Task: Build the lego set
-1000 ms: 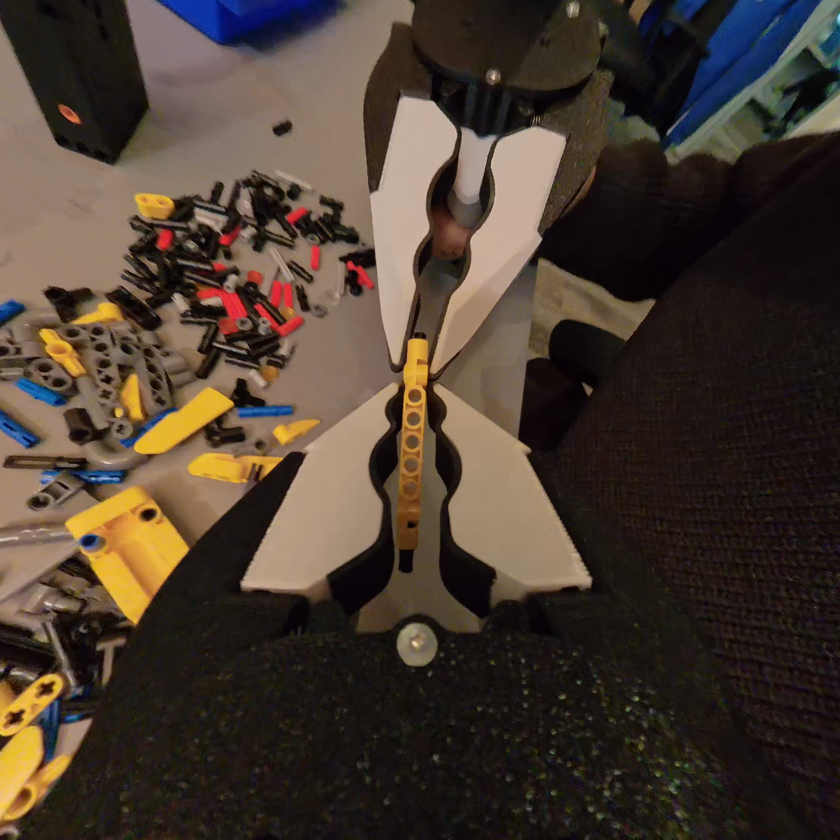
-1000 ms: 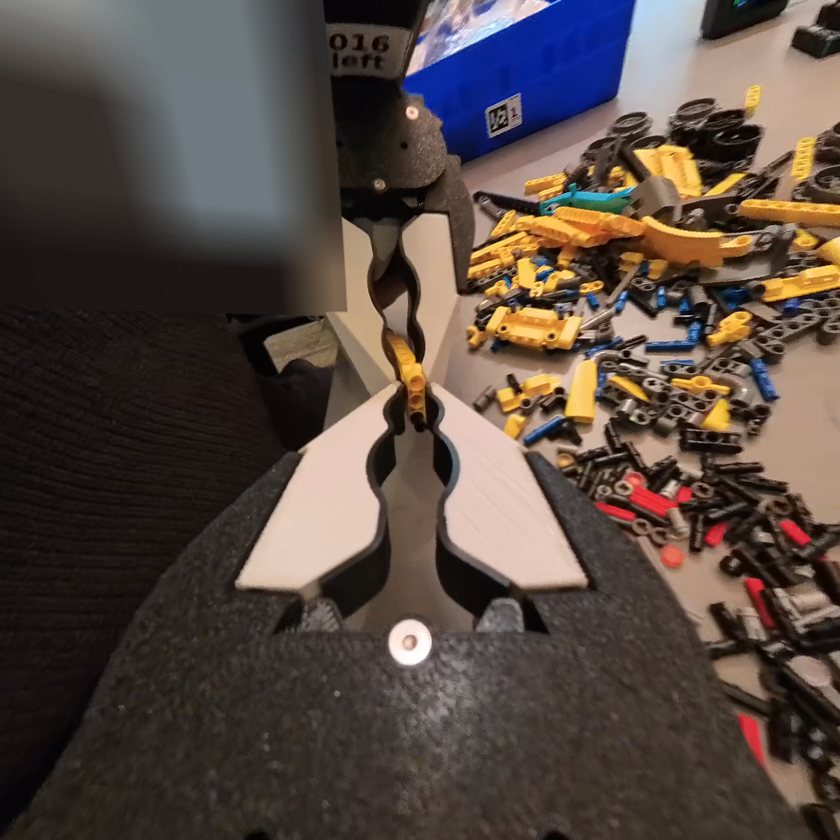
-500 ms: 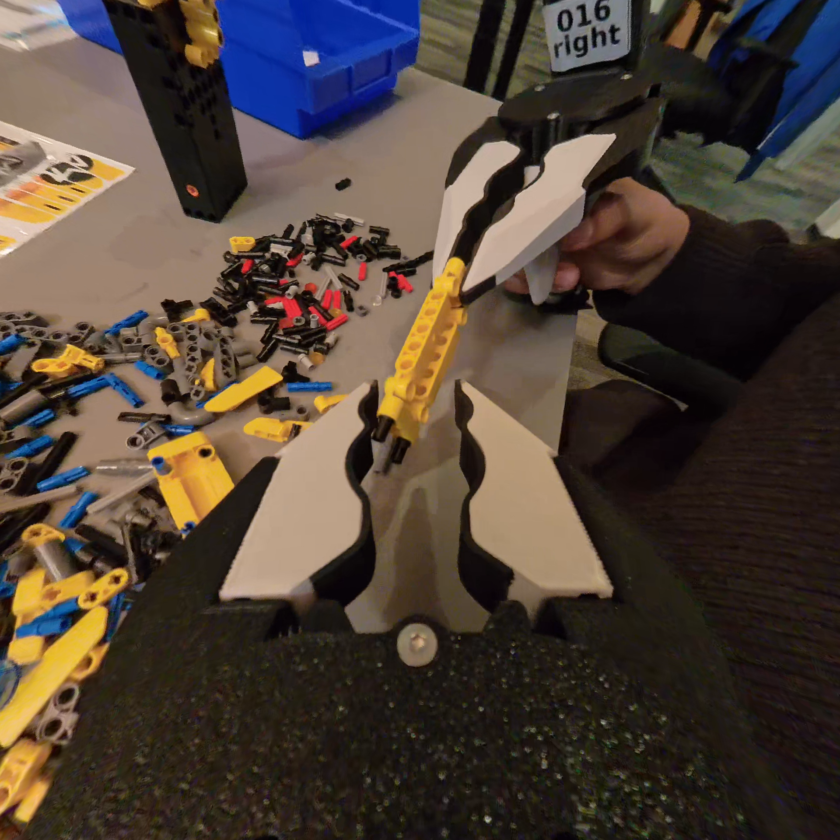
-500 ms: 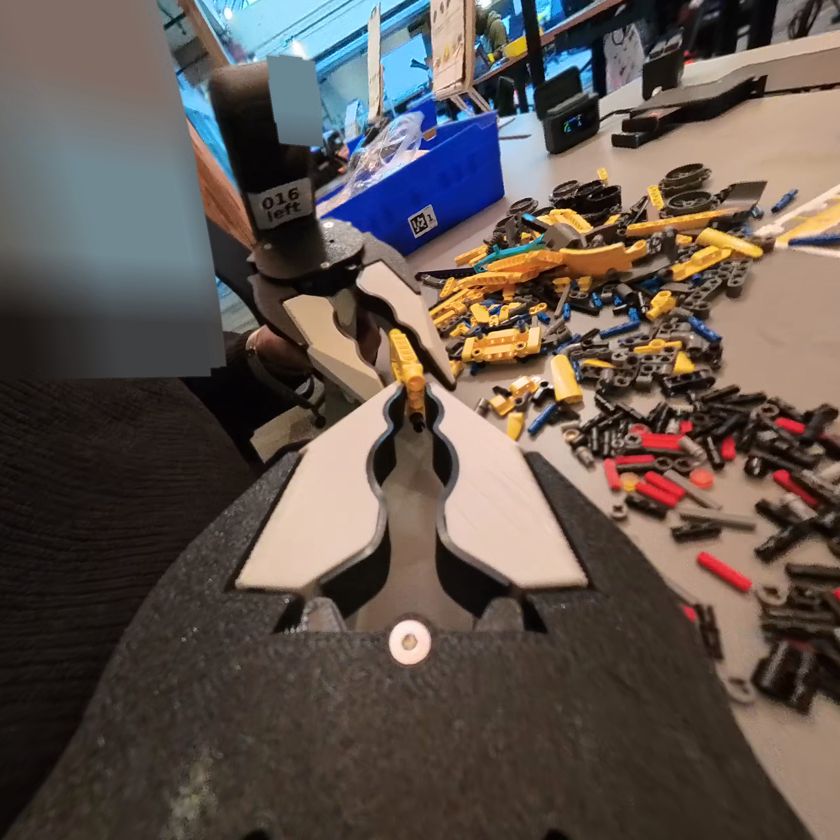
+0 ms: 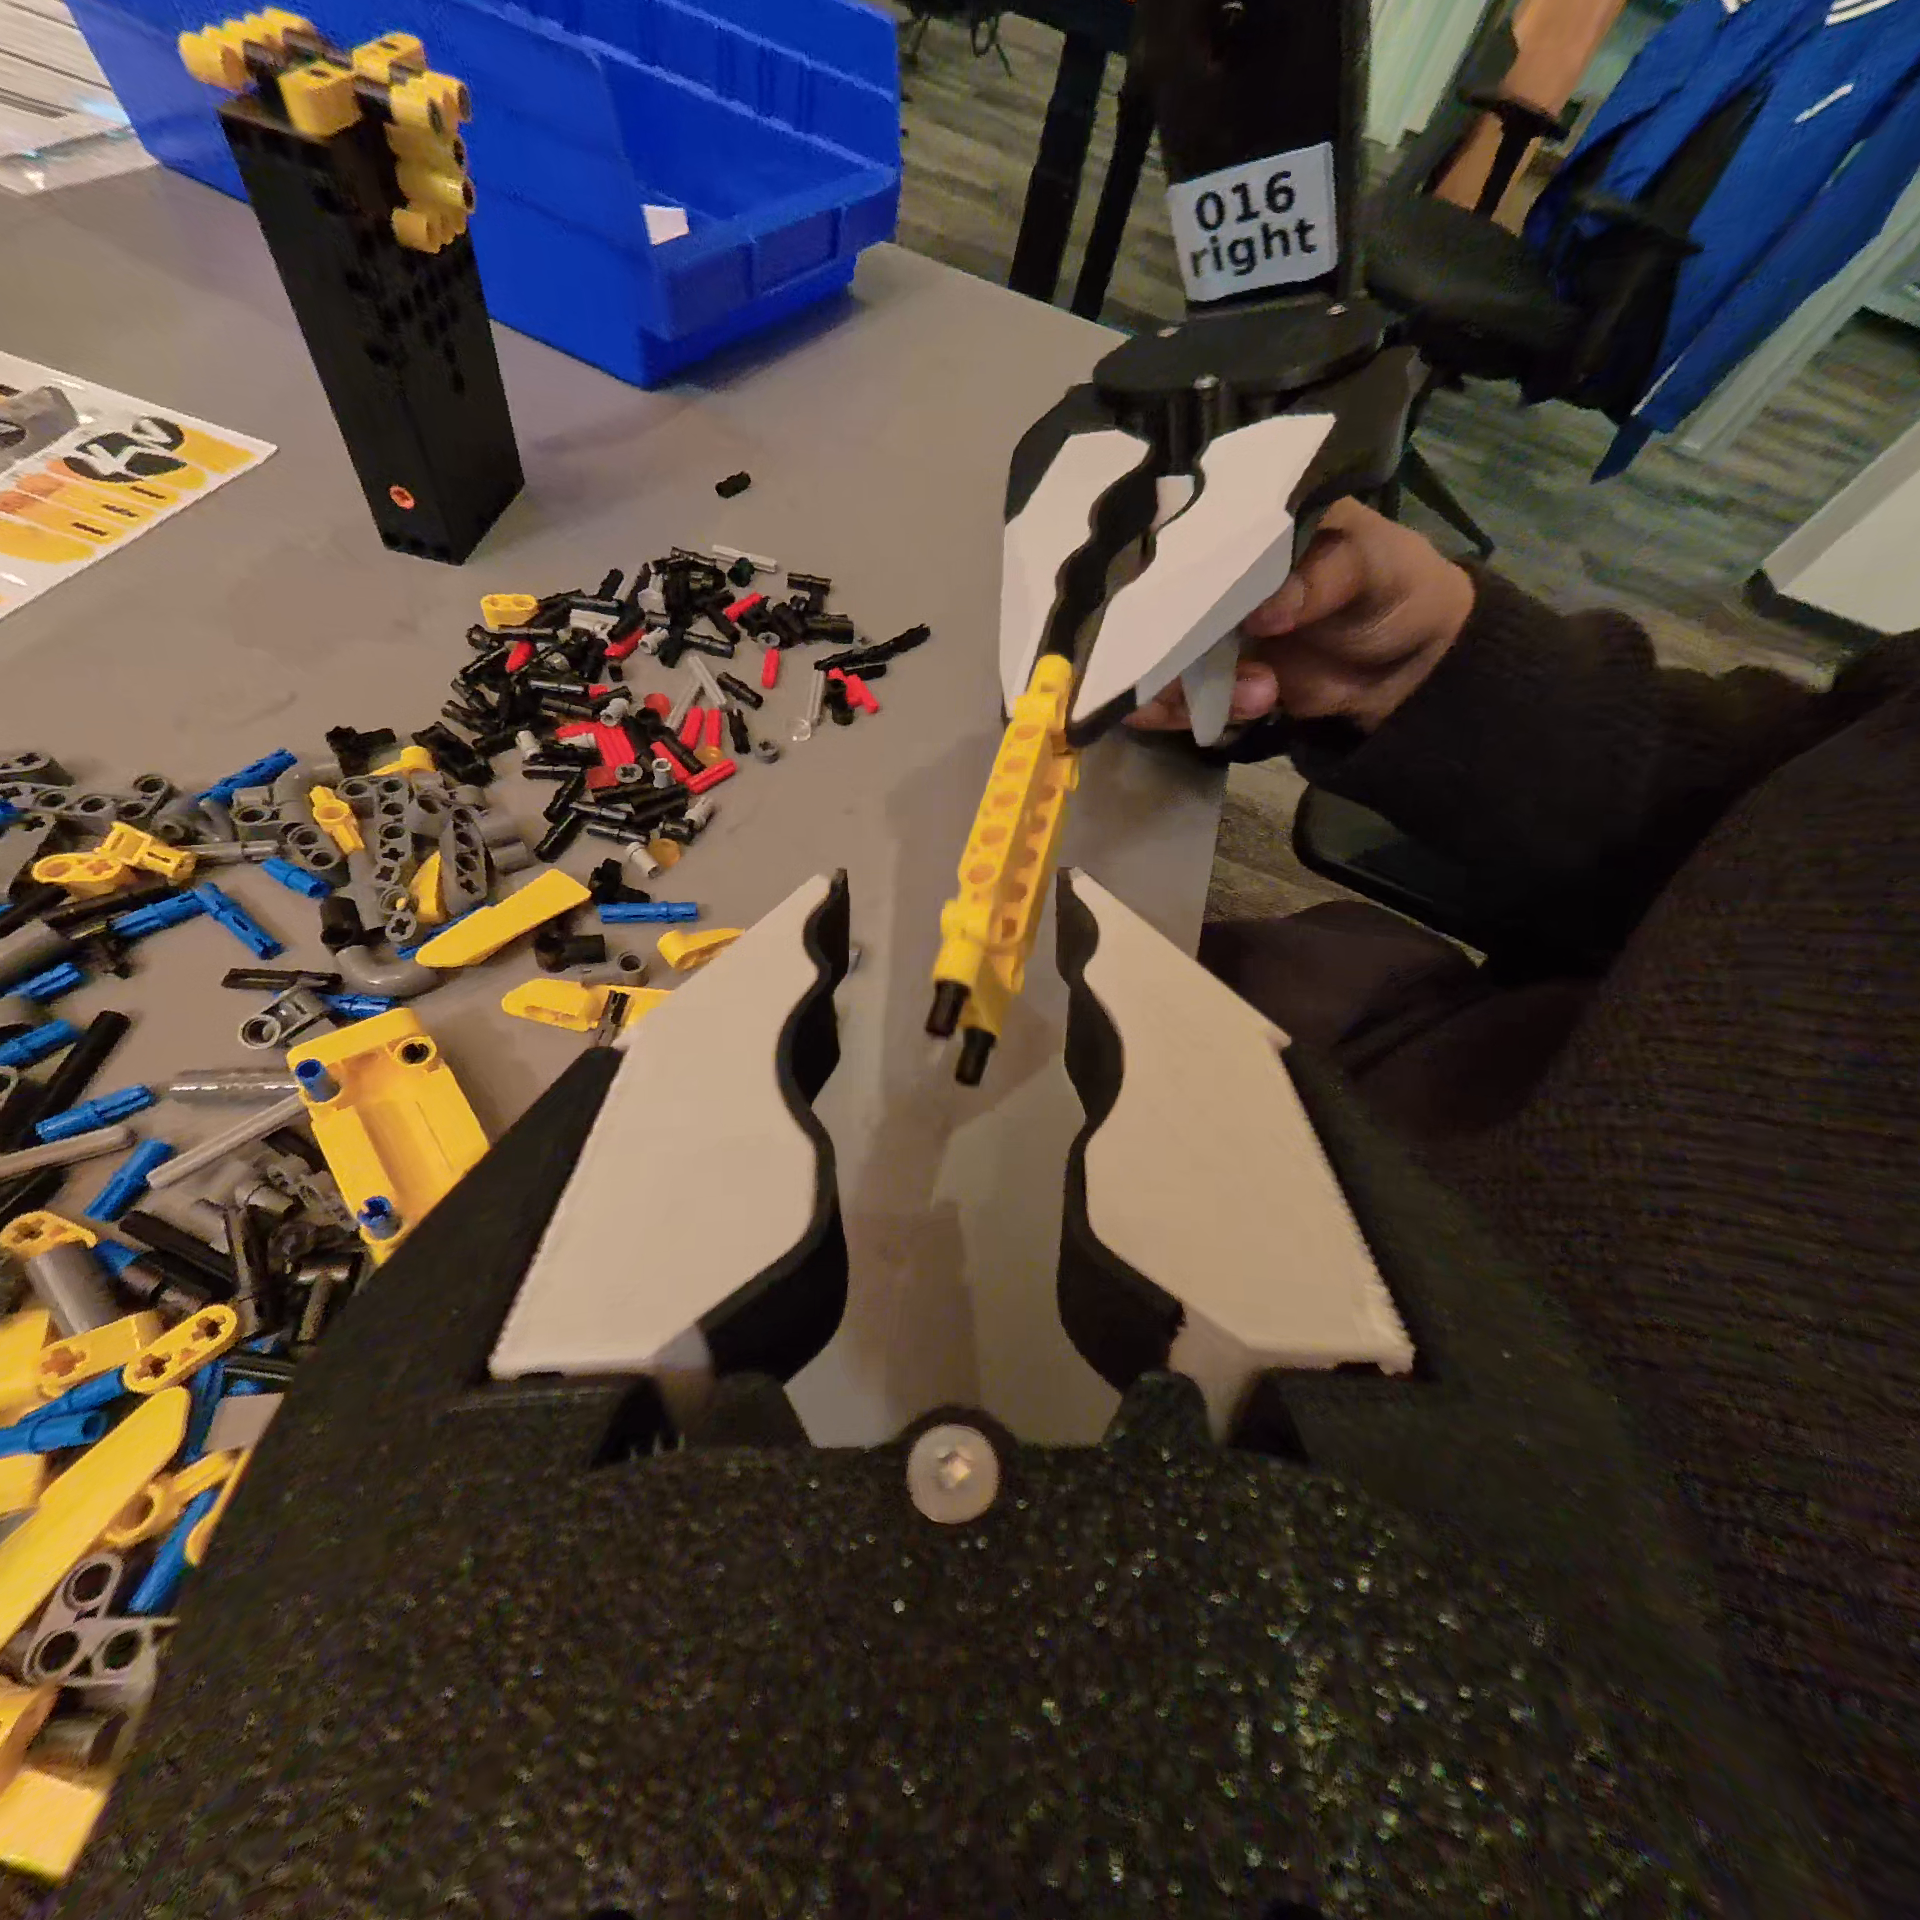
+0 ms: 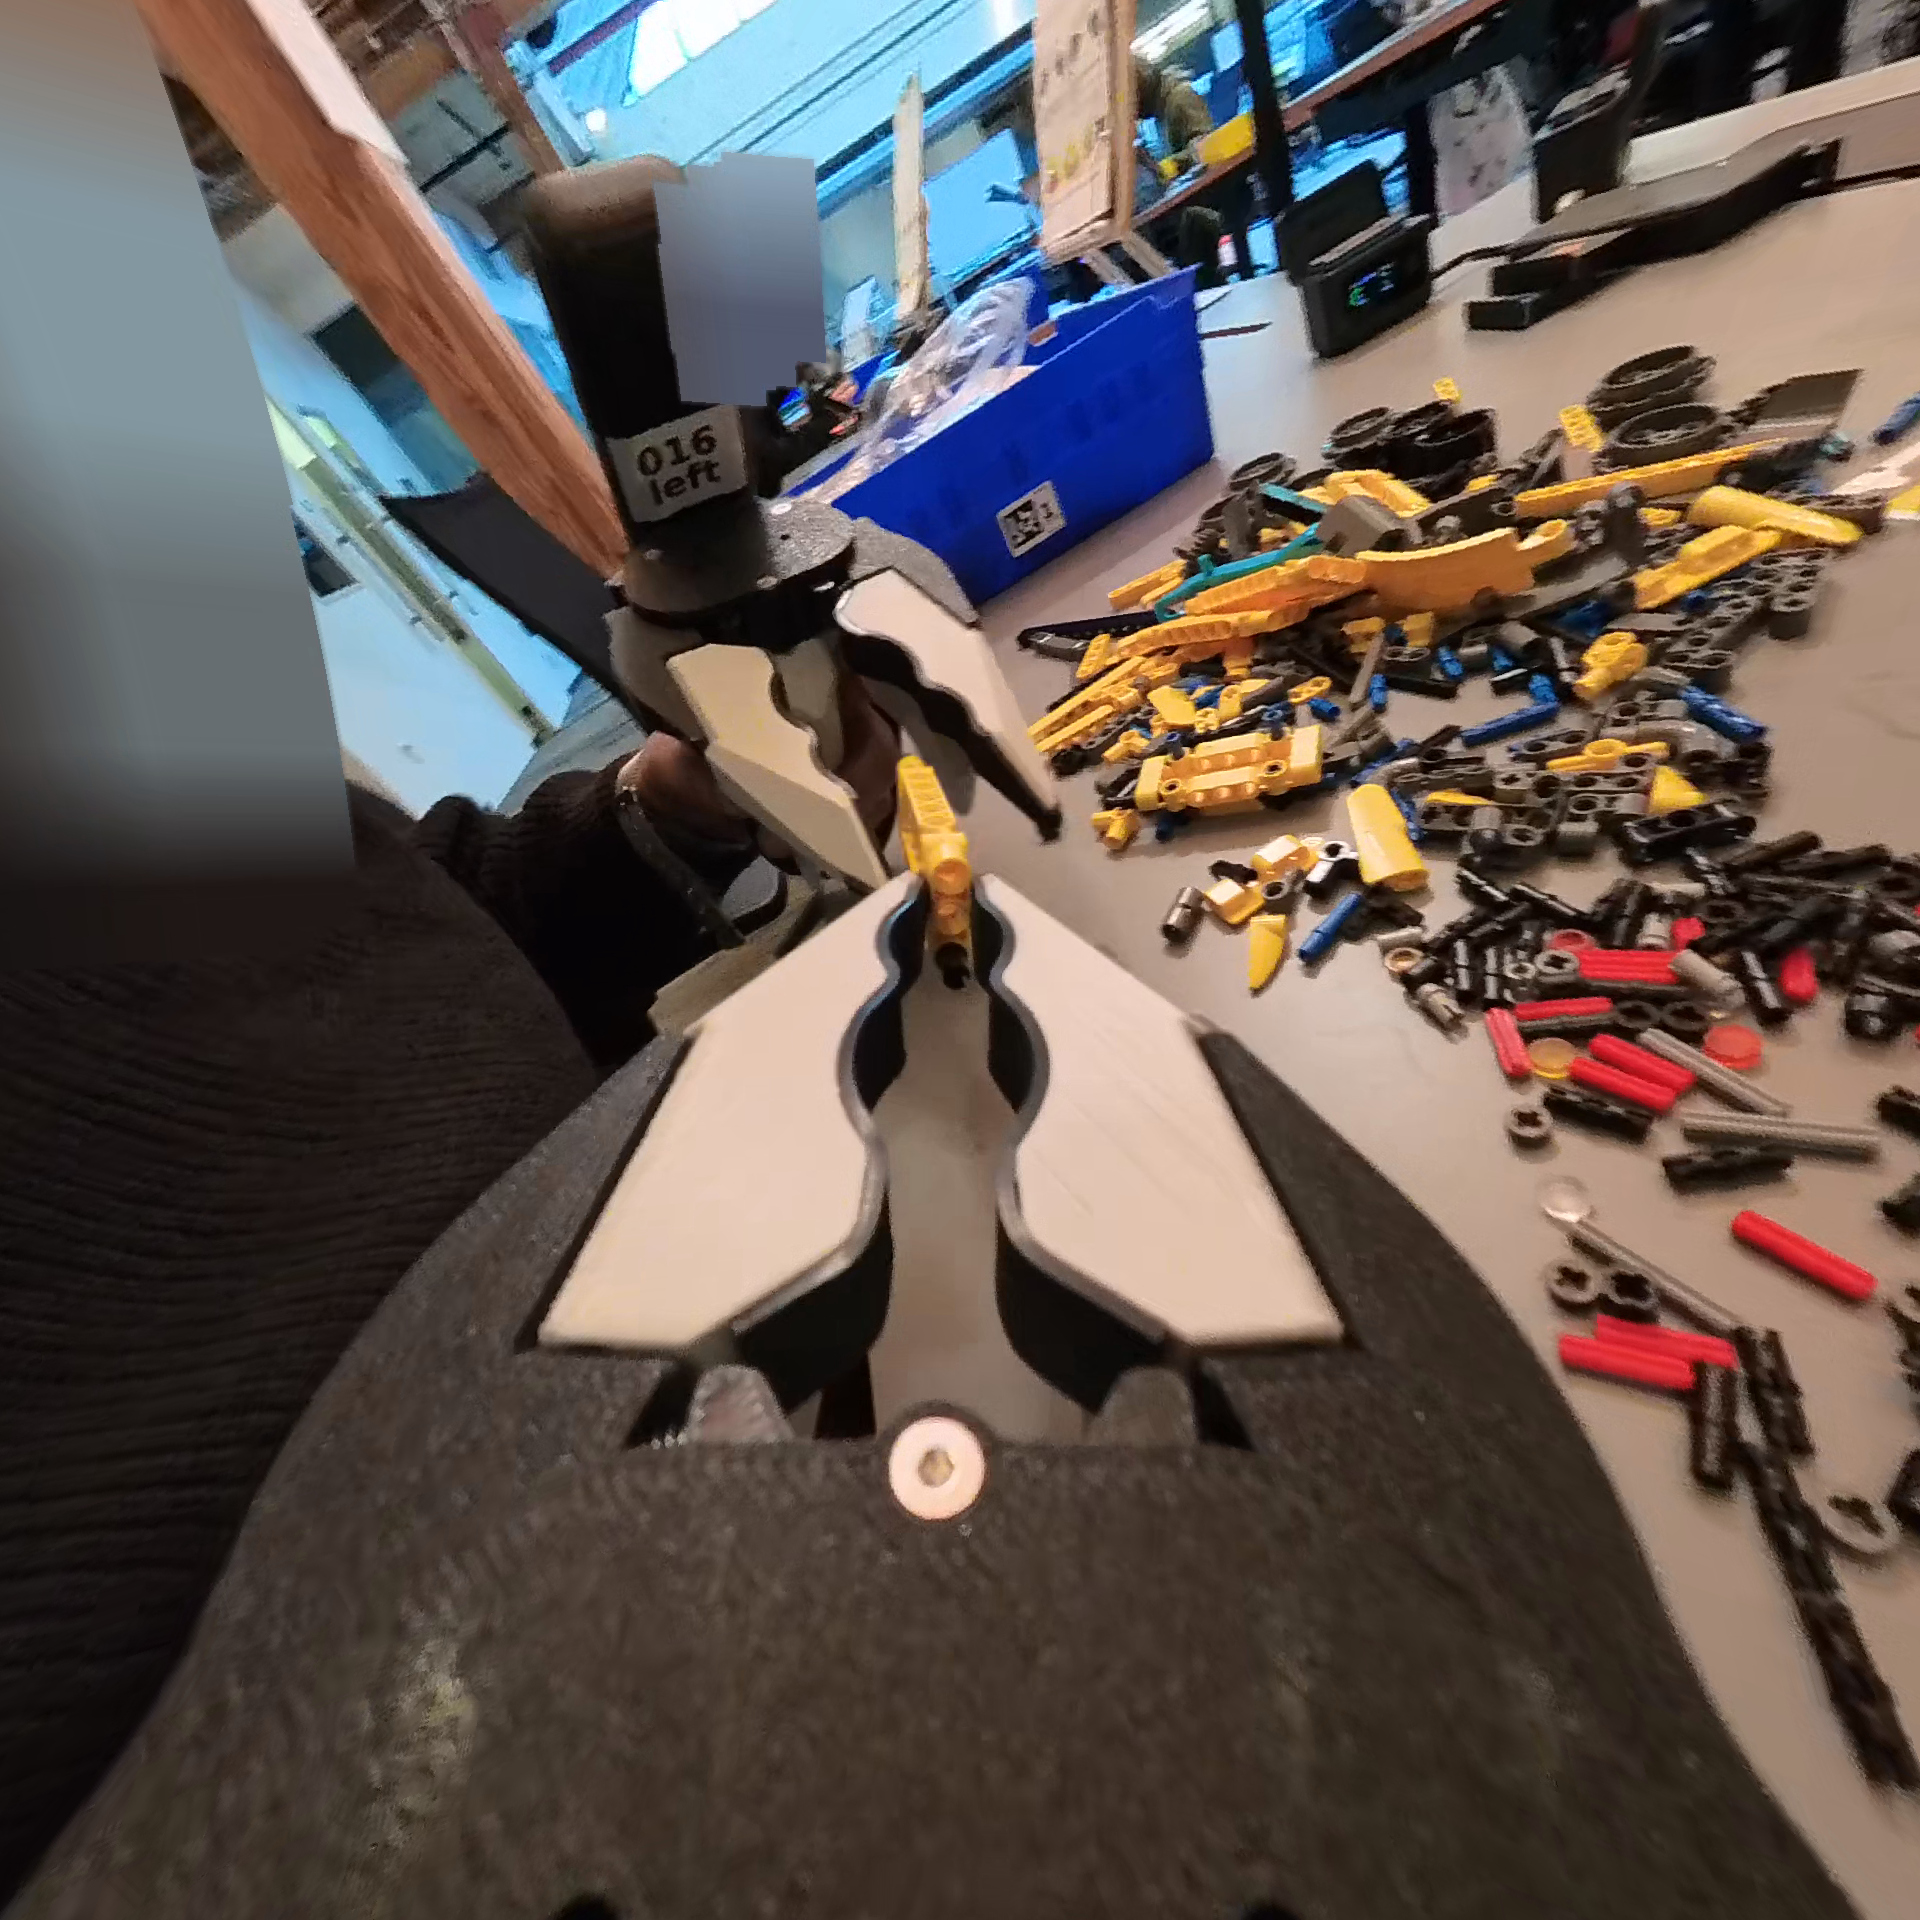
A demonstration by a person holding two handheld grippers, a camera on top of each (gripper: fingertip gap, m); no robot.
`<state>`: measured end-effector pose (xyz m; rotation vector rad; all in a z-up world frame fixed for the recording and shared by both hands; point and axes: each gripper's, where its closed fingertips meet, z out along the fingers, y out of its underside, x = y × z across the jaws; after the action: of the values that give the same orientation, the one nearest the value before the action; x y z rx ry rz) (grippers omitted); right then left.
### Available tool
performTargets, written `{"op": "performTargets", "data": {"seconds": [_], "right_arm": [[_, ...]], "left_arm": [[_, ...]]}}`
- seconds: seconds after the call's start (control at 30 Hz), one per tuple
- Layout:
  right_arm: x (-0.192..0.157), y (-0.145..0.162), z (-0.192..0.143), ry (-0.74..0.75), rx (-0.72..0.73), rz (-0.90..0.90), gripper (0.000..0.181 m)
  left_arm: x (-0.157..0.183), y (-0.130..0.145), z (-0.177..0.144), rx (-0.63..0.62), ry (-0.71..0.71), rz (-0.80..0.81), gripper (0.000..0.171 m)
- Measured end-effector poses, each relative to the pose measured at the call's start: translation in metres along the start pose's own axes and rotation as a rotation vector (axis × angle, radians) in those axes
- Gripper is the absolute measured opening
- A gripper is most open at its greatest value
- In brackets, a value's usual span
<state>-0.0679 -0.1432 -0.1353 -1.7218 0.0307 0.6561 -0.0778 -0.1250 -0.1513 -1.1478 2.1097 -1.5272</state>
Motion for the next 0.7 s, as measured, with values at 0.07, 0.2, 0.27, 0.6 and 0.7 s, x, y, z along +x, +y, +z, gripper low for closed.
{"op": "performTargets", "data": {"seconds": [0.07, 0.2, 0.27, 0.6, 0.7], "right_arm": [[-0.003, 0.005, 0.003, -0.001, -0.047, -0.063, 0.007], [-0.007, 0.020, 0.013, 0.033, -0.162, -0.215, 0.007], [-0.011, 0.025, 0.016, 0.034, -0.190, -0.258, 0.007], [0.031, 0.043, -0.018, 0.408, -0.355, -0.595, 0.007], [0.026, 0.055, -0.018, 0.384, -0.426, -0.711, 0.008]], "left_arm": [[0.007, 0.000, 0.000, 0.000, 0.034, 0.008, 0.040], [0.014, 0.006, 0.004, -0.044, 0.067, 0.044, 0.039], [0.014, 0.010, 0.007, -0.066, 0.055, 0.072, 0.037], [-0.011, 0.005, -0.003, -0.070, -0.060, 0.054, 0.031], [-0.044, -0.005, -0.028, 0.007, -0.224, 0.004, 0.032]]}}
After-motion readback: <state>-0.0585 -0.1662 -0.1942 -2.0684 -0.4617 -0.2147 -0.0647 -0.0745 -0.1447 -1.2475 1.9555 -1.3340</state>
